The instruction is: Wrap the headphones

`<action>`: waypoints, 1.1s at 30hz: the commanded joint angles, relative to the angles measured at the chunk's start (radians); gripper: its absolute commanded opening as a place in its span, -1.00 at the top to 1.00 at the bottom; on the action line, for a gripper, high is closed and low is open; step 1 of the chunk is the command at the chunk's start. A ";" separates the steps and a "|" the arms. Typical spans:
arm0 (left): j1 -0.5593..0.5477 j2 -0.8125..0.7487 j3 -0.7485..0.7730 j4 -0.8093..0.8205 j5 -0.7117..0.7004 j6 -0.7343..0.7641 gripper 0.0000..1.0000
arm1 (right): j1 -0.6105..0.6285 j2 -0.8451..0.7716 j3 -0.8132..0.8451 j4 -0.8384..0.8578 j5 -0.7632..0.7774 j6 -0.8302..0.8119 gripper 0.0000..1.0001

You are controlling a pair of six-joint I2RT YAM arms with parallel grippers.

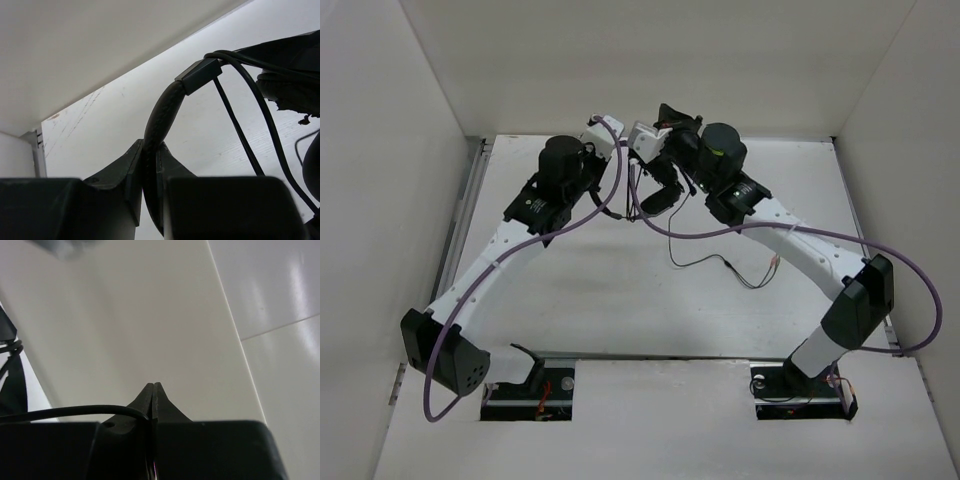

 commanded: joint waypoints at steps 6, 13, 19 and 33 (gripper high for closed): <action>-0.027 -0.082 0.026 -0.002 0.148 -0.048 1.00 | -0.082 0.033 0.122 0.007 -0.088 0.182 0.89; -0.052 -0.066 0.059 -0.039 0.198 -0.040 1.00 | -0.108 0.044 0.162 -0.054 -0.140 0.262 0.88; -0.075 -0.056 0.098 -0.068 0.237 -0.034 1.00 | -0.108 0.058 0.158 -0.056 -0.152 0.268 0.85; -0.083 -0.060 0.188 -0.108 0.286 -0.039 1.00 | -0.172 0.082 0.138 -0.093 -0.224 0.409 0.84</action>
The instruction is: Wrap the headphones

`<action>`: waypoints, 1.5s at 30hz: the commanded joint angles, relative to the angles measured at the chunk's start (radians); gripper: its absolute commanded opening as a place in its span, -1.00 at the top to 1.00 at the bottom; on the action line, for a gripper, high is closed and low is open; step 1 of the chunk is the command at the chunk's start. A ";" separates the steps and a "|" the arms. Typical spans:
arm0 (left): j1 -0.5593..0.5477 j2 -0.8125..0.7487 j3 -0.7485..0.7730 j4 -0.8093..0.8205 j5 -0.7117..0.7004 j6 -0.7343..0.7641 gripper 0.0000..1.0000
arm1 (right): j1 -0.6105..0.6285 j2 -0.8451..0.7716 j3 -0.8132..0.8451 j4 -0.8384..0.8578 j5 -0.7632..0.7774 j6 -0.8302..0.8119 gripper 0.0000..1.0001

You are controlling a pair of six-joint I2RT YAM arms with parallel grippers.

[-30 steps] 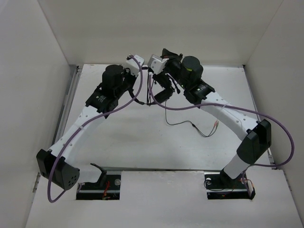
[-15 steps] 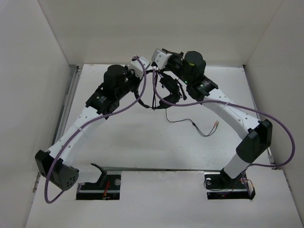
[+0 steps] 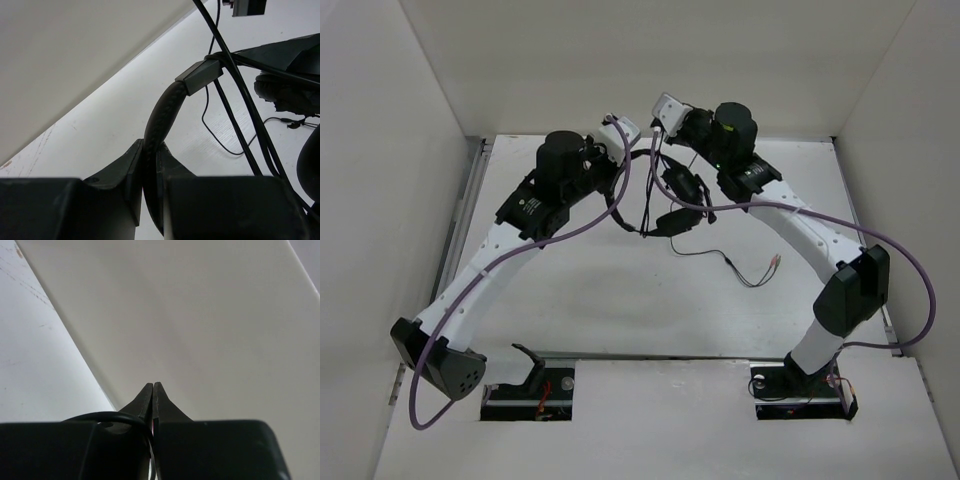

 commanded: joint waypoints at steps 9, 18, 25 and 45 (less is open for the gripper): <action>-0.002 -0.006 0.191 0.004 0.098 -0.046 1.00 | -0.080 0.020 0.042 -0.059 -0.237 0.323 0.80; 0.006 0.048 0.387 -0.026 0.156 -0.118 1.00 | -0.123 0.055 -0.073 0.083 -0.643 0.906 0.81; 0.023 0.083 0.501 -0.027 0.168 -0.163 1.00 | -0.090 0.085 -0.309 0.635 -0.696 1.490 0.63; 0.175 0.114 0.557 0.272 -0.261 -0.114 1.00 | 0.148 -0.017 -0.677 0.844 -0.780 1.511 0.49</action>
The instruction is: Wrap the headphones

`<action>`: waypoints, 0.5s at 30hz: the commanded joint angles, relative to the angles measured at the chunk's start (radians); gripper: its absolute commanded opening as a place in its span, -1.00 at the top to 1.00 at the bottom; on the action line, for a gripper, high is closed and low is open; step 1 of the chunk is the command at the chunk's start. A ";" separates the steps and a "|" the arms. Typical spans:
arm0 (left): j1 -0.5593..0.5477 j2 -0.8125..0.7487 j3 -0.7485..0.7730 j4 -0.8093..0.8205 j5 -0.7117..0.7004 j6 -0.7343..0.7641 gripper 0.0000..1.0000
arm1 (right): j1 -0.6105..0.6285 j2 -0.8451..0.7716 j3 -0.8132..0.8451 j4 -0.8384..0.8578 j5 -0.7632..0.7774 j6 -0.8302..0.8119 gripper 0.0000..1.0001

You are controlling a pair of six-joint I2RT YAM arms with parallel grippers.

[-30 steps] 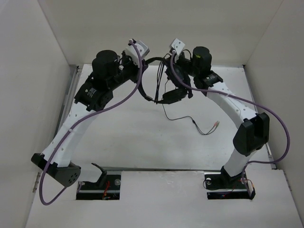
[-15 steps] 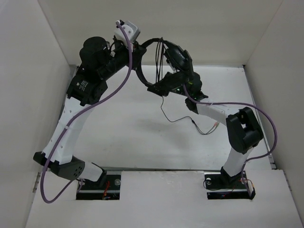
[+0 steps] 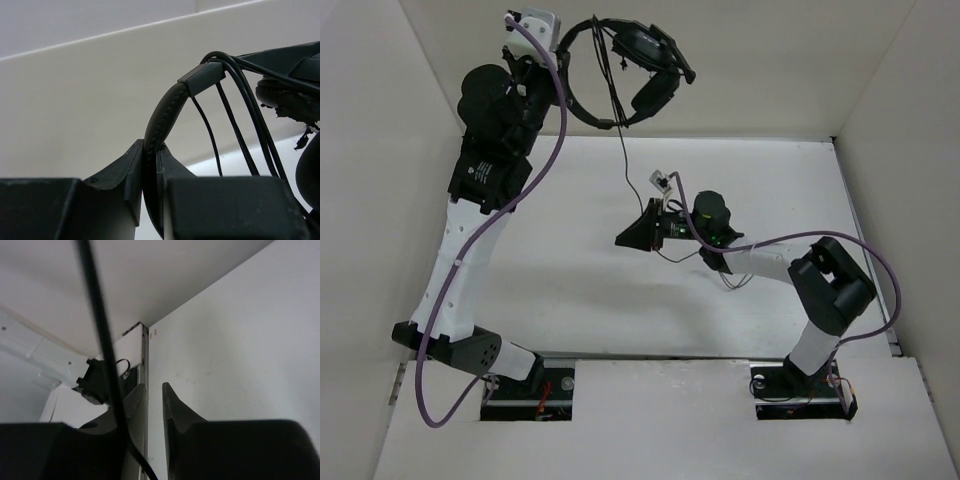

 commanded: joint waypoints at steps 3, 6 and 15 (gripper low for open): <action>0.029 -0.019 0.003 0.245 -0.176 0.053 0.99 | 0.078 -0.083 0.007 0.044 -0.142 -0.104 0.79; 0.052 -0.021 -0.026 0.280 -0.191 0.102 0.98 | 0.102 -0.104 0.042 -0.039 -0.185 -0.159 1.00; 0.112 -0.028 -0.073 0.325 -0.200 0.158 0.98 | 0.104 -0.160 0.177 -0.417 -0.140 -0.415 1.00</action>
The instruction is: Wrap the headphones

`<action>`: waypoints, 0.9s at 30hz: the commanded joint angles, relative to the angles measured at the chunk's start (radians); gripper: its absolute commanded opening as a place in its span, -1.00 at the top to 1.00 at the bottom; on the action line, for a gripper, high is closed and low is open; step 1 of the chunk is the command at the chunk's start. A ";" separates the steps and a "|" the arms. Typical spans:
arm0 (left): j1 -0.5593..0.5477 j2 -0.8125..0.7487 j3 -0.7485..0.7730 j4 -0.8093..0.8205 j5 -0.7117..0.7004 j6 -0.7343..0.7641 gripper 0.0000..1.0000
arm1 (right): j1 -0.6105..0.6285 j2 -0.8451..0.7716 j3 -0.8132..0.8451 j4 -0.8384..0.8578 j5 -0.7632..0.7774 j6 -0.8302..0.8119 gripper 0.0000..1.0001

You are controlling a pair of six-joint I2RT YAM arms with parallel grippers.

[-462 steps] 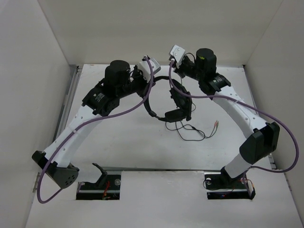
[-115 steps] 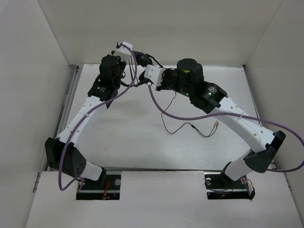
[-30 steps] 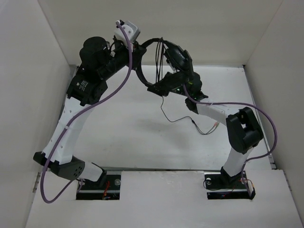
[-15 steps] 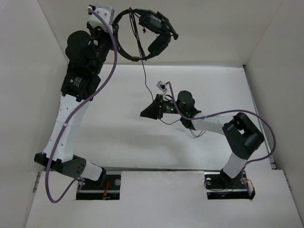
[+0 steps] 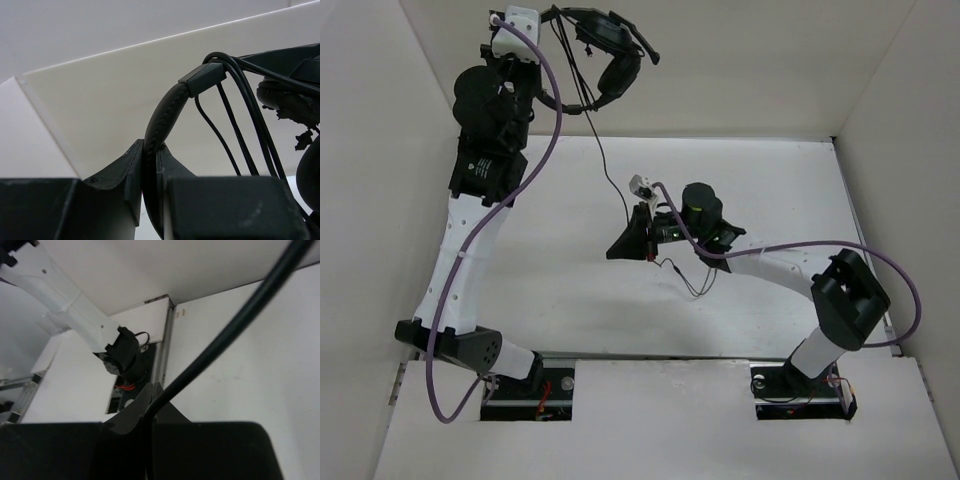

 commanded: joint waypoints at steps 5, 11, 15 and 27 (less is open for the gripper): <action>0.033 -0.022 0.007 0.164 -0.026 0.014 0.98 | -0.006 -0.082 0.149 -0.441 0.108 -0.405 1.00; 0.050 -0.005 -0.010 0.185 -0.028 0.044 0.98 | 0.000 -0.120 0.241 -0.630 0.223 -0.594 1.00; 0.092 0.005 -0.048 0.205 -0.034 0.045 0.98 | 0.017 -0.128 0.342 -0.745 0.353 -0.747 1.00; 0.130 0.012 -0.269 0.233 -0.079 0.086 0.98 | 0.038 -0.127 0.647 -0.933 0.648 -1.034 1.00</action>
